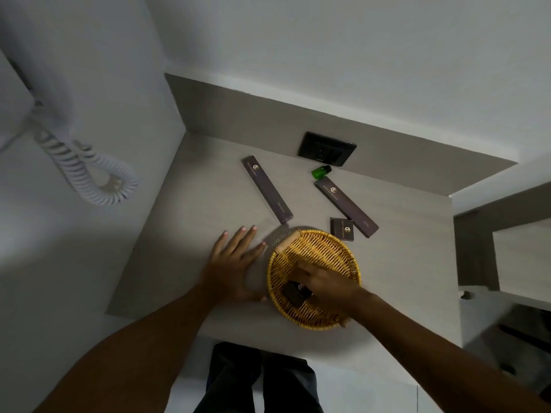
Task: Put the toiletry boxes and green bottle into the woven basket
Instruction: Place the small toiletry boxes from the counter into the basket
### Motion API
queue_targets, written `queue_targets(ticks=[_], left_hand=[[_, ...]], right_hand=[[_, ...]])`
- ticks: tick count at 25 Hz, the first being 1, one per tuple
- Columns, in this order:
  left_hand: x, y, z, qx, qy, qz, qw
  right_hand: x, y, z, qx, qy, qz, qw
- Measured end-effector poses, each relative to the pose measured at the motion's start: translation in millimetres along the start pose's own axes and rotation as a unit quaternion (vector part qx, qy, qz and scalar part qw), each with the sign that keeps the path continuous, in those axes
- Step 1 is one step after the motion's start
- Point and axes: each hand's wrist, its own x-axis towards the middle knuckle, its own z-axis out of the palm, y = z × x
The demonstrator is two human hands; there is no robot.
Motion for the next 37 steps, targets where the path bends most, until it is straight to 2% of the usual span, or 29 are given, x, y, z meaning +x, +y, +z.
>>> queue_targets(ticks=[15, 17, 19, 21, 22, 24, 26, 30, 32, 34, 36, 37], left_hand=[[-1, 1, -3, 0.001, 0.012, 0.003, 1.0], [-1, 1, -3, 0.001, 0.002, 0.001, 1.0], [0, 1, -3, 0.006, -0.011, 0.0, 1.0], [1, 0, -3, 0.007, -0.019, -0.003, 1.0], [1, -1, -3, 0.003, -0.018, -0.002, 1.0], [1, -3, 0, -0.005, -0.015, 0.005, 1.0], [2, -4, 3, -0.008, -0.019, 0.011, 1.0], [2, -6, 5, -0.005, -0.03, 0.007, 1.0], [2, -5, 4, -0.008, -0.025, 0.008, 1.0], [1, -4, 2, -0.011, -0.016, 0.01, 1.0], [1, -2, 0, -0.01, -0.015, 0.011, 1.0], [1, -2, -1, -0.009, -0.017, 0.011, 1.0]], right_hand=[[-2, -22, 14, 0.012, 0.012, 0.029, 0.999], [-12, -14, 0, 0.078, 0.065, 0.075, 0.992], [-19, 9, -23, 0.138, 0.196, 0.128, 0.962], [-22, 45, -45, 0.136, 0.269, 0.191, 0.934], [-21, 62, -53, 0.118, 0.262, 0.224, 0.931], [-15, 86, -59, 0.084, 0.181, 0.26, 0.945], [-8, 98, -58, 0.044, 0.115, 0.245, 0.962], [5, 101, -54, -0.06, 0.093, 0.216, 0.97], [2, 100, -61, -0.052, 0.112, 0.228, 0.966], [-4, 95, -74, -0.023, 0.17, 0.236, 0.957], [-13, 78, -79, 0.008, 0.225, 0.175, 0.959], [-17, 65, -74, 0.012, 0.222, 0.127, 0.967]])
